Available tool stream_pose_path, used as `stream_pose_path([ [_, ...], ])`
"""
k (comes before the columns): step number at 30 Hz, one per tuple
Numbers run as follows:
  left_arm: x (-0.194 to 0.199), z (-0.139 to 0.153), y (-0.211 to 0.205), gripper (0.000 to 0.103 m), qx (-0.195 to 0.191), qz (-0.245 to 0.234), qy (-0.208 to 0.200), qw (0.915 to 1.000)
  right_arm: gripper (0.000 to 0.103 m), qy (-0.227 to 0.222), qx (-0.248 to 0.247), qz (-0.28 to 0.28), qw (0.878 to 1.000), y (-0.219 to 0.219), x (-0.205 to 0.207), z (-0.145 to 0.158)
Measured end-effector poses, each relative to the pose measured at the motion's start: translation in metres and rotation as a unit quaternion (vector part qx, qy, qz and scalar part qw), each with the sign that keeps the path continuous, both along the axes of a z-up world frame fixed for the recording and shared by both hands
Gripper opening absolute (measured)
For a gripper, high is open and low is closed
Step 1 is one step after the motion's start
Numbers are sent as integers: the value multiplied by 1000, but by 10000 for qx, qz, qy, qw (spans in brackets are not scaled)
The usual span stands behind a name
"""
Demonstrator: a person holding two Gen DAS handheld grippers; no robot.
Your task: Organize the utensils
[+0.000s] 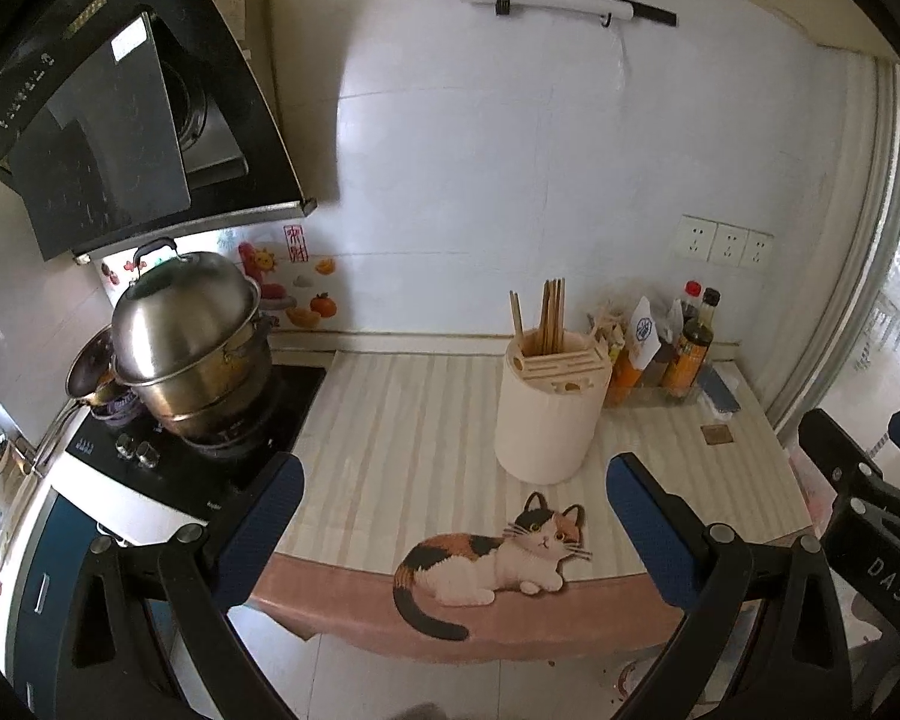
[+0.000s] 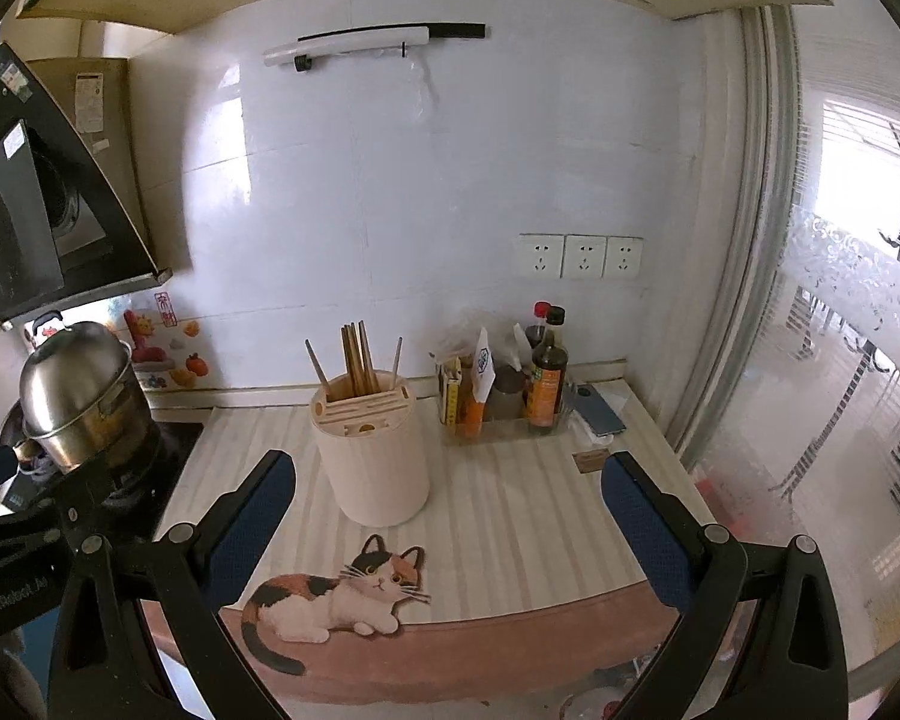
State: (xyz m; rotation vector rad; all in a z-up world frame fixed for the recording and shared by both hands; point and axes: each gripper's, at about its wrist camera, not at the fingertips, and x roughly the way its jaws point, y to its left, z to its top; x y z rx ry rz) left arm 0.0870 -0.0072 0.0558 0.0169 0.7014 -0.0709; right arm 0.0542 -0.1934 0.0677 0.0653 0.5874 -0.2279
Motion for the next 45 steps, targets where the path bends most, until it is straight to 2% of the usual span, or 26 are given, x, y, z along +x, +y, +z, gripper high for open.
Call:
stream_pose_path([
  [45, 8, 0, -4, 103, 115, 132, -35, 9998, 103, 229, -74, 257, 9994, -8, 18, -5],
])
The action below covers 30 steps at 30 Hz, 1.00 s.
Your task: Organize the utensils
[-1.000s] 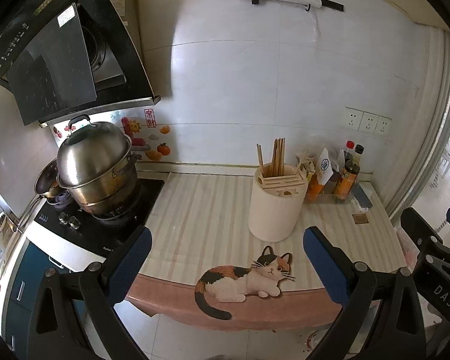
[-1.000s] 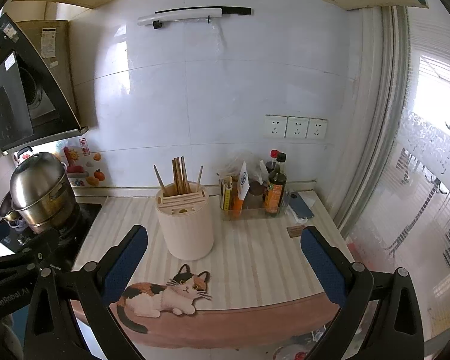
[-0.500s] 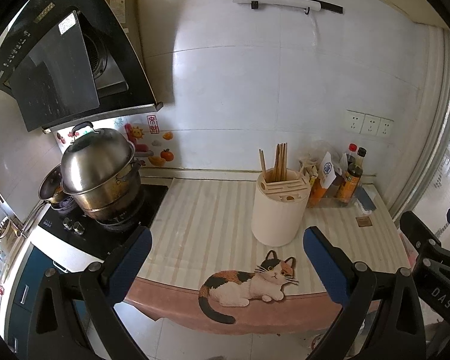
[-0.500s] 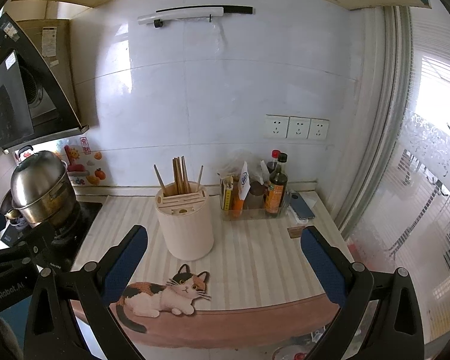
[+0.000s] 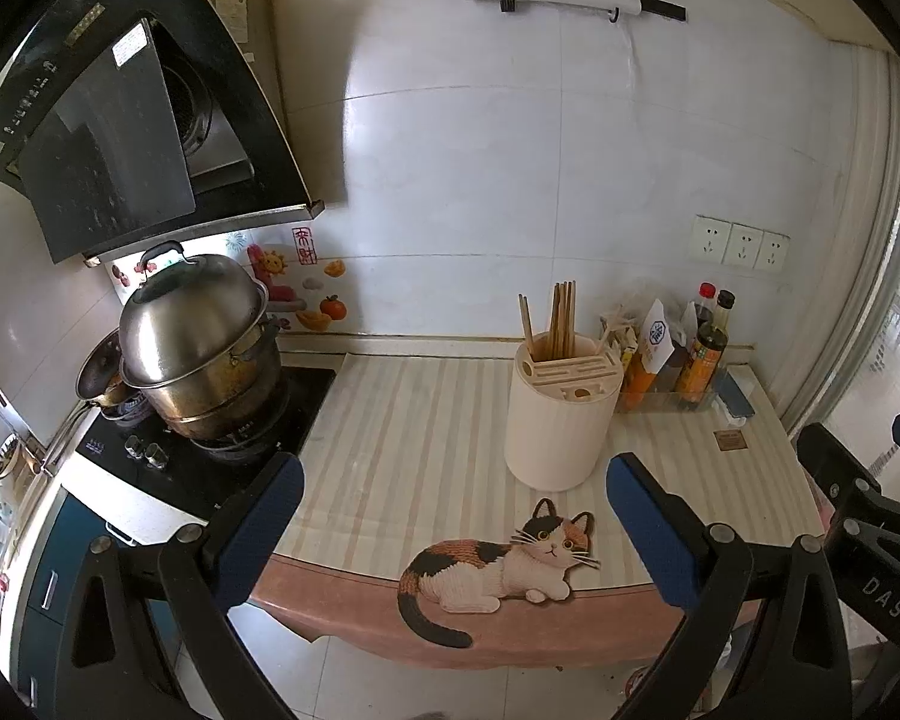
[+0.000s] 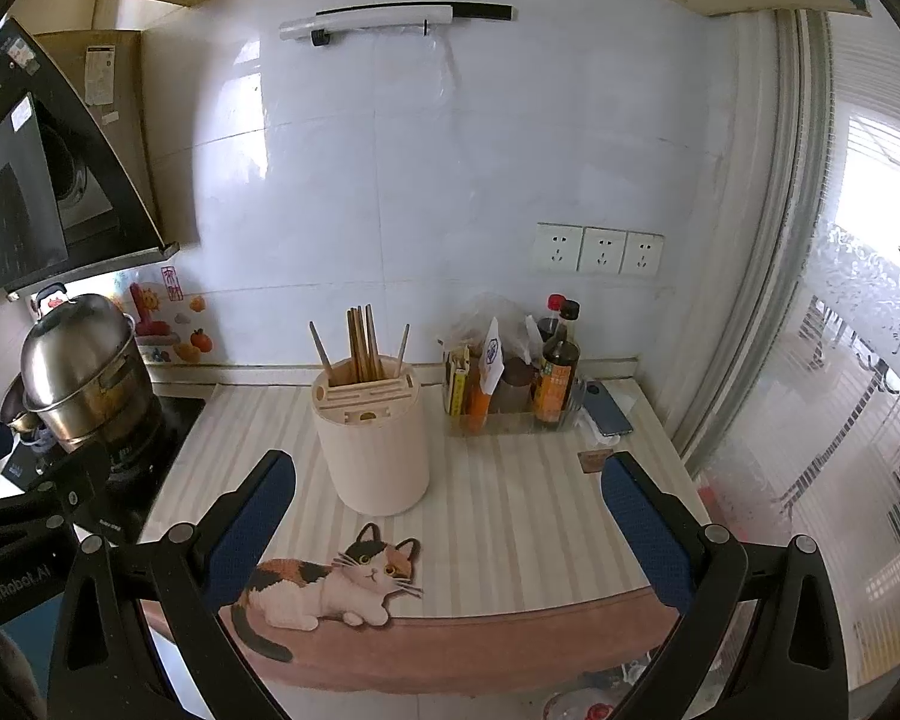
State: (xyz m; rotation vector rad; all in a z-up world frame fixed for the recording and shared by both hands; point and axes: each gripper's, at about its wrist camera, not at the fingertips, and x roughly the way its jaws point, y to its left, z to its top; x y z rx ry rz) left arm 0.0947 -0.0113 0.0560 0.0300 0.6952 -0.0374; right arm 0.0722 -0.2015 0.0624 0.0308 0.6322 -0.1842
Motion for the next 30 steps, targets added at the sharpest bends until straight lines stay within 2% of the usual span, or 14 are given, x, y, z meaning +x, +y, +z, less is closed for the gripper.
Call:
stream_pose_path([
  [30, 11, 0, -2, 103, 7, 44, -31, 10000, 103, -13, -91, 81, 9999, 0, 9, 1],
])
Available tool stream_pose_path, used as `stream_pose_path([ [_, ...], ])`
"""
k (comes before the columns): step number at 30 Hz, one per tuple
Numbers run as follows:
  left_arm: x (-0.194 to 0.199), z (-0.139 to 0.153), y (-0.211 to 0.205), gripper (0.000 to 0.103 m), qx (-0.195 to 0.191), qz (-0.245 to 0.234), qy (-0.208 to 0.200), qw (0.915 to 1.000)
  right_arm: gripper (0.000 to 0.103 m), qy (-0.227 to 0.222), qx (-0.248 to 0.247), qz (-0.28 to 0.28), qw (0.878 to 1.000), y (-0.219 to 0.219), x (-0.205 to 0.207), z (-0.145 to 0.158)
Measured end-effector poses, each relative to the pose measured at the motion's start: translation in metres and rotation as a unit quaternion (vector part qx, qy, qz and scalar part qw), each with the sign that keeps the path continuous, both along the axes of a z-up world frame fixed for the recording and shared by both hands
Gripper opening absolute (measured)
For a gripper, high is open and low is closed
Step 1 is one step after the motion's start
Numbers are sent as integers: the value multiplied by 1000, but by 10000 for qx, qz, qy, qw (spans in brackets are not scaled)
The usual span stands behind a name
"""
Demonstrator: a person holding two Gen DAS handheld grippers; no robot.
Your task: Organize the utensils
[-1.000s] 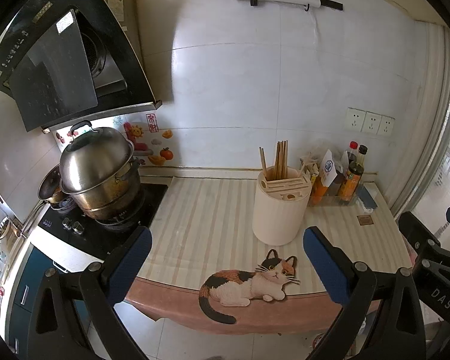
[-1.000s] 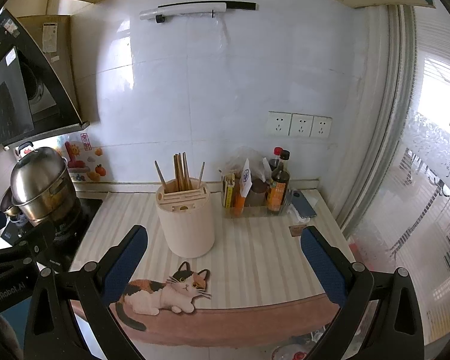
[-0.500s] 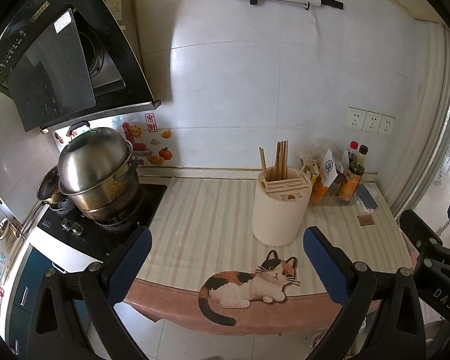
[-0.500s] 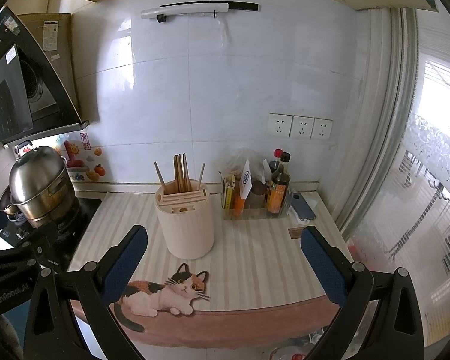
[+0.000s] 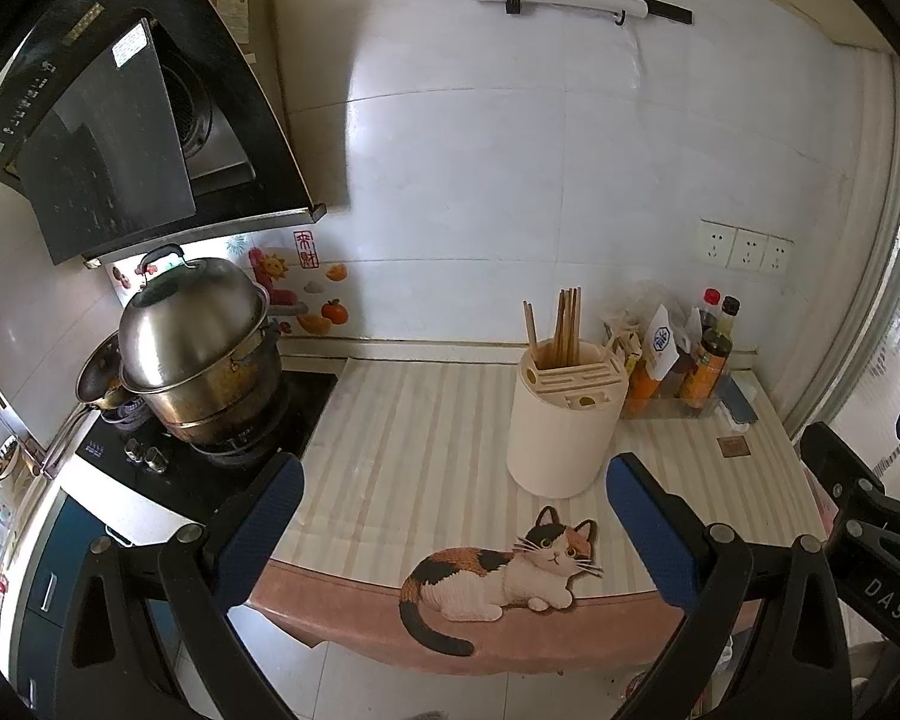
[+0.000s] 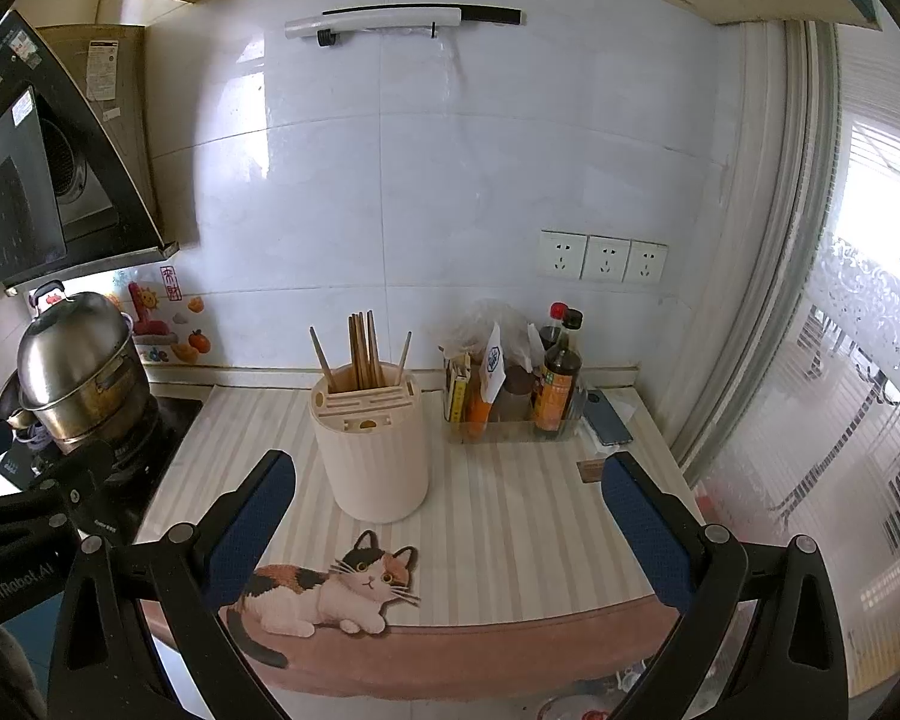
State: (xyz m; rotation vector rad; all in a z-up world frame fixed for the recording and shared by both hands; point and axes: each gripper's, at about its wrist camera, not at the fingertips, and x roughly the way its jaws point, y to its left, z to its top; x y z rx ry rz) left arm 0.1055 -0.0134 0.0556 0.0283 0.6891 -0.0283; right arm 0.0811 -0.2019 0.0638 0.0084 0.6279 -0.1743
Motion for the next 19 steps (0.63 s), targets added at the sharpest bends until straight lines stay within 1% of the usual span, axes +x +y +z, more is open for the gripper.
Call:
stream_pose_path([
  [14, 0, -1, 0, 103, -14, -14, -12, 10000, 103, -7, -13, 12, 10000, -1, 3, 1],
  [19, 0, -1, -4, 103, -35, -105, -37, 9999, 103, -18, -20, 16, 10000, -1, 2, 1],
])
